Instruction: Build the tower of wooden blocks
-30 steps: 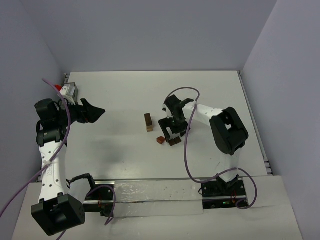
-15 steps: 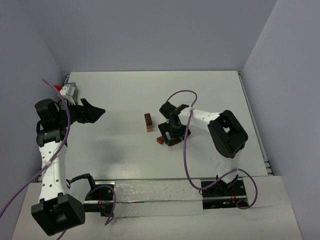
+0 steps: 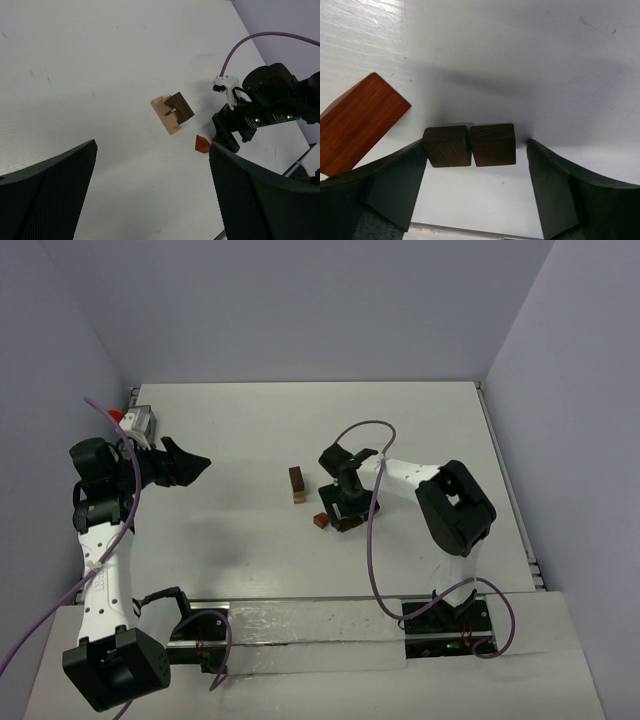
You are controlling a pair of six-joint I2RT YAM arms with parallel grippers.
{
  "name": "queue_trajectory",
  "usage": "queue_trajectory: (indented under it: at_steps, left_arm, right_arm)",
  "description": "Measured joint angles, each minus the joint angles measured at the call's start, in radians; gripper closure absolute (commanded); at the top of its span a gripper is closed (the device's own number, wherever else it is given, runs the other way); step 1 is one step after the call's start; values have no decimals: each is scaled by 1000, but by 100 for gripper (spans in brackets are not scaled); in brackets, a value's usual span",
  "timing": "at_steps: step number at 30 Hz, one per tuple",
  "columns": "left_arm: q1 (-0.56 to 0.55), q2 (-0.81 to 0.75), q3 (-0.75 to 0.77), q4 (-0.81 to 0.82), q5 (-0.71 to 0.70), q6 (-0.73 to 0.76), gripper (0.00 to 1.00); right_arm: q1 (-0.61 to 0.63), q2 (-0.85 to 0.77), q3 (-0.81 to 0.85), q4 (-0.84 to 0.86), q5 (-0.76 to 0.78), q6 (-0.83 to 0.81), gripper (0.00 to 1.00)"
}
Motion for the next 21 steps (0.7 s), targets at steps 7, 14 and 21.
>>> queue_trajectory:
  at_steps: [7, 14, 21]
  left_arm:
    - [0, 0, 0, 0, 0, 0, 1]
    - [0, 0, 0, 0, 0, 0, 1]
    - [0, 0, 0, -3, 9, 21, 1]
  right_arm:
    - [0, -8, -9, 8, -6, -13, 29]
    - [0, -13, -14, 9, -34, -66, 47]
    - [0, -17, -14, 4, -92, -162, 57]
